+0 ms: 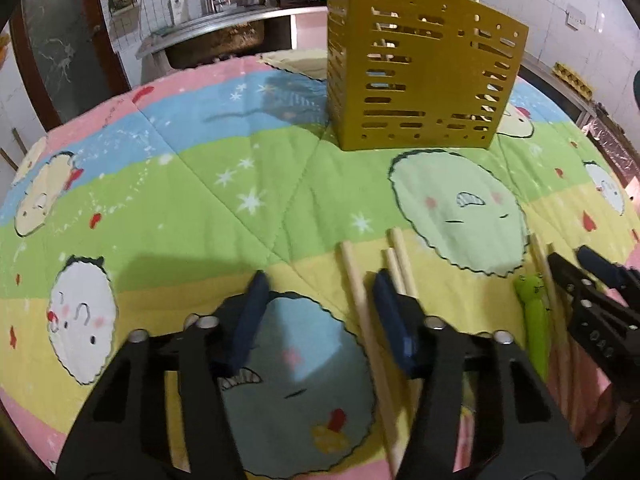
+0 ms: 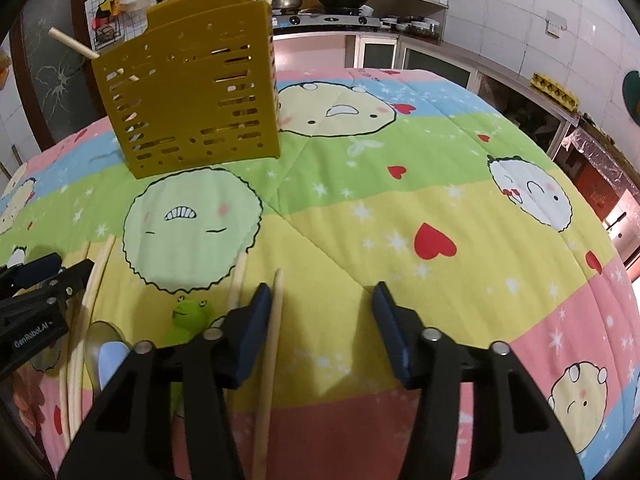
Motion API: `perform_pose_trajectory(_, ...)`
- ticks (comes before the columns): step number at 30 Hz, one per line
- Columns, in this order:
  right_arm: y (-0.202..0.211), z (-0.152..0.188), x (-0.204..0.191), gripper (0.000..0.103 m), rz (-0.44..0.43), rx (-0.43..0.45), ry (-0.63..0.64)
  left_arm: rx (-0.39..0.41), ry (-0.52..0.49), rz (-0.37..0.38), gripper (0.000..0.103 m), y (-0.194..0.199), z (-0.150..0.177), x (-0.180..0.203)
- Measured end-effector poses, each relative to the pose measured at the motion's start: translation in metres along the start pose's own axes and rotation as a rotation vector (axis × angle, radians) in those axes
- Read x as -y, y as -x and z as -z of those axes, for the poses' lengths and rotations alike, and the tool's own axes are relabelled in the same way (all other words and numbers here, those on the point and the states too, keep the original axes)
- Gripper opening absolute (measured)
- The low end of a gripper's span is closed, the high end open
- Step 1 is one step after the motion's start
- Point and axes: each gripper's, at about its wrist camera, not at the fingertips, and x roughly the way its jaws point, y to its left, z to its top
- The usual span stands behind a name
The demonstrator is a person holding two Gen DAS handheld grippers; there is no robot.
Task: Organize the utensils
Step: 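Close the left tool on a chopstick while the right tool grasps another chopstick, then lift both held chopsticks and carry them toward the yellow holder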
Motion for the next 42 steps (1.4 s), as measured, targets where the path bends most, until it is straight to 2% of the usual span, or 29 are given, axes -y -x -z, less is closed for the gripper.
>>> perform_pose_trajectory(3,-0.002,-0.002,-0.003,0.036,-0.002,-0.001,-0.009,-0.01,-0.003,-0.011,0.044,-0.001,-0.002,0.006)
perform_pose_trajectory(6,-0.004,-0.006,-0.005,0.023,-0.013,-0.006,-0.019,-0.015,-0.007,-0.025,0.039,-0.003,-0.005,0.009)
perform_pose_trajectory(8,-0.005,-0.008,-0.006,0.01,-0.021,-0.014,-0.017,-0.013,-0.007,-0.027,0.029,-0.003,-0.006,0.01)
perform_pose_trajectory(9,-0.006,-0.009,-0.006,0.009,-0.024,-0.018,-0.019,-0.012,-0.007,-0.019,0.026,-0.003,-0.006,0.011)
perform_pose_trajectory(10,-0.006,-0.01,-0.006,0.007,-0.031,-0.022,-0.024,-0.013,-0.007,-0.003,0.016,-0.003,-0.008,0.01)
perform_pose_trajectory(11,-0.007,-0.012,-0.005,0.007,-0.038,-0.025,-0.032,-0.017,-0.006,0.016,0.012,-0.004,-0.008,0.011)
perform_pose_trajectory(13,-0.007,-0.014,-0.005,0.006,-0.048,-0.028,-0.034,-0.008,-0.013,0.01,0.009,-0.004,-0.009,0.013)
perform_pose_trajectory(17,-0.001,-0.021,-0.002,0.005,-0.073,-0.021,-0.043,0.01,-0.029,0.004,0.008,-0.001,-0.009,0.015)
perform_pose_trajectory(22,0.018,-0.034,0.002,0.005,-0.087,0.034,-0.044,0.056,0.005,0.019,0.005,0.013,-0.018,0.006)
perform_pose_trajectory(36,0.079,-0.063,0.015,0.005,-0.111,0.256,-0.056,0.31,0.068,0.084,0.005,0.103,-0.047,-0.016)
perform_pose_trajectory(42,0.107,-0.068,0.018,0.005,-0.11,0.368,-0.056,0.428,0.059,0.078,0.005,0.132,-0.046,-0.016)
